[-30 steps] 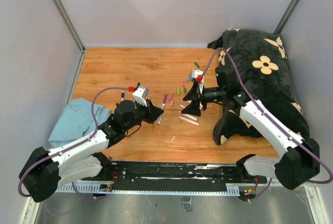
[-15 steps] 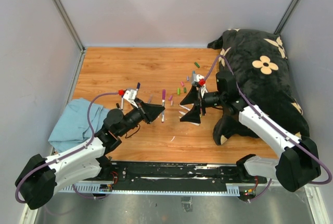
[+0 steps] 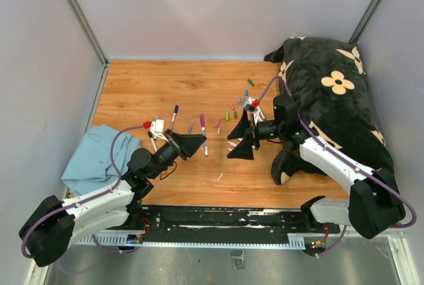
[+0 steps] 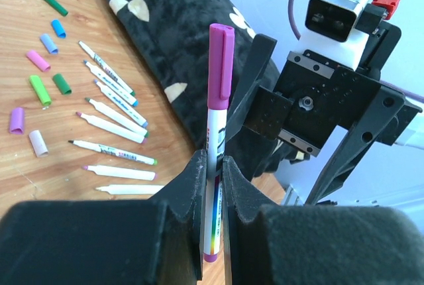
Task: Open the pen caps
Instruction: Open the pen cap from the pen.
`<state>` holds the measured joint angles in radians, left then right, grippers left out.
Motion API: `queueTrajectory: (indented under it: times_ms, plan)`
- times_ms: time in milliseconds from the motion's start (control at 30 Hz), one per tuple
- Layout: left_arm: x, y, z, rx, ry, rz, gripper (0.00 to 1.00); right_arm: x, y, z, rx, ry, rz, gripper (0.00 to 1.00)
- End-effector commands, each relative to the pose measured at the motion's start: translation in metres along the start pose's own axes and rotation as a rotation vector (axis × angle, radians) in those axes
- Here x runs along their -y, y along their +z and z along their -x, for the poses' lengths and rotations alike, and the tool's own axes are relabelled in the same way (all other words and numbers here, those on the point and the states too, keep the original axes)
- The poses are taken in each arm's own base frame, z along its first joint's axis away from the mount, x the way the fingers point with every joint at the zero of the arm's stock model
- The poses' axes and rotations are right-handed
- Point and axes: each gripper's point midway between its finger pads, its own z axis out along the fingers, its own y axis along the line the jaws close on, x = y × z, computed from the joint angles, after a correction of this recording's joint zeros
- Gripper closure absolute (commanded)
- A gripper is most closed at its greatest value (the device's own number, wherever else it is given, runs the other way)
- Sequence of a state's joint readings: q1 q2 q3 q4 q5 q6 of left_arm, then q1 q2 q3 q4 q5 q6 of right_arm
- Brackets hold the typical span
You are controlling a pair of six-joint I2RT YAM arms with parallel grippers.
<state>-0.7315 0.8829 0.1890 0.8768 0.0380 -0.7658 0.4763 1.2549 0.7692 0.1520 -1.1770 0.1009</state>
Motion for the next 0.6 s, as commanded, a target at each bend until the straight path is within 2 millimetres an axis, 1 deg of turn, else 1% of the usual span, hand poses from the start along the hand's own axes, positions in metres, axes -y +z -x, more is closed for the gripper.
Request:
queueTrajectory:
  times_ms: [0, 100, 233, 567]
  plan:
    - [0.011, -0.002, 0.018, 0.1, -0.031, -0.035, 1.0, 0.01, -0.005, 0.01, 0.039, -0.012, -0.041, 0.02]
    - [0.013, -0.002, 0.018, 0.117, -0.042, -0.037, 1.0, 0.017, -0.003, 0.007, 0.045, 0.02, -0.069, 0.02]
    - [0.014, 0.0, 0.016, 0.134, -0.059, -0.036, 1.0, 0.021, -0.002, 0.006, 0.058, 0.038, -0.08, 0.02]
    - [0.014, 0.005, 0.01, 0.162, -0.103, -0.038, 1.0, 0.021, -0.003, 0.007, 0.066, 0.024, -0.093, 0.02]
